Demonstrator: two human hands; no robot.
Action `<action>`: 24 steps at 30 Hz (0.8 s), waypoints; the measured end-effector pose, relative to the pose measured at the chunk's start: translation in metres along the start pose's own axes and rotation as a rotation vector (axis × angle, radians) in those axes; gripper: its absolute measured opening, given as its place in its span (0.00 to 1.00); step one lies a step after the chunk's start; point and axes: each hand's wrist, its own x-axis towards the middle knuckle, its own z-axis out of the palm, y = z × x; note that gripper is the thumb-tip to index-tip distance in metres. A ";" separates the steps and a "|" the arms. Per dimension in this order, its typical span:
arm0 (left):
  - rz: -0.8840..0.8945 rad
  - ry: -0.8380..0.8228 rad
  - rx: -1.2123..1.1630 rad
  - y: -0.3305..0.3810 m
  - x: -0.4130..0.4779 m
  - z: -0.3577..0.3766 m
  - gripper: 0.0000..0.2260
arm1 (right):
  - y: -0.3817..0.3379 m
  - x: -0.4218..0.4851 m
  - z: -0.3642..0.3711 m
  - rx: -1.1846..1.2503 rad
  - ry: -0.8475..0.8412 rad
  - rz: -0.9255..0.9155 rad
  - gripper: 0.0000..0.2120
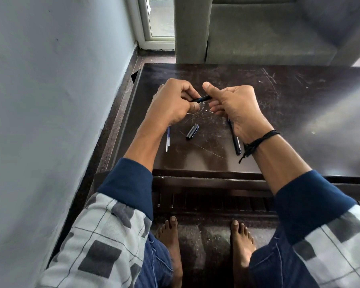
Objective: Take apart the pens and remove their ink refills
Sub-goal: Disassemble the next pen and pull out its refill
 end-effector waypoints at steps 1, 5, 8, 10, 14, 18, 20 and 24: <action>0.000 -0.002 -0.002 0.000 0.000 0.000 0.12 | 0.000 0.000 -0.001 0.009 -0.006 -0.002 0.17; -0.007 0.000 -0.007 -0.002 0.001 -0.001 0.12 | -0.001 0.003 -0.003 0.051 -0.053 -0.014 0.11; -0.003 0.007 0.006 -0.003 0.002 0.000 0.12 | 0.001 0.005 -0.003 0.016 -0.057 -0.018 0.11; 0.005 0.012 0.020 -0.002 0.002 0.001 0.12 | 0.002 0.005 -0.003 -0.032 -0.039 -0.024 0.15; 0.010 -0.019 0.000 -0.003 0.003 0.002 0.12 | 0.003 0.007 -0.004 -0.087 -0.015 -0.041 0.21; -0.004 0.001 -0.003 -0.006 0.004 0.000 0.12 | 0.002 0.006 -0.005 -0.047 -0.092 -0.064 0.12; -0.009 -0.002 -0.010 -0.007 0.004 -0.001 0.12 | 0.002 0.006 -0.005 -0.051 -0.114 -0.065 0.07; 0.005 0.011 0.021 -0.005 0.003 0.000 0.12 | 0.004 0.007 -0.005 -0.130 -0.094 -0.071 0.14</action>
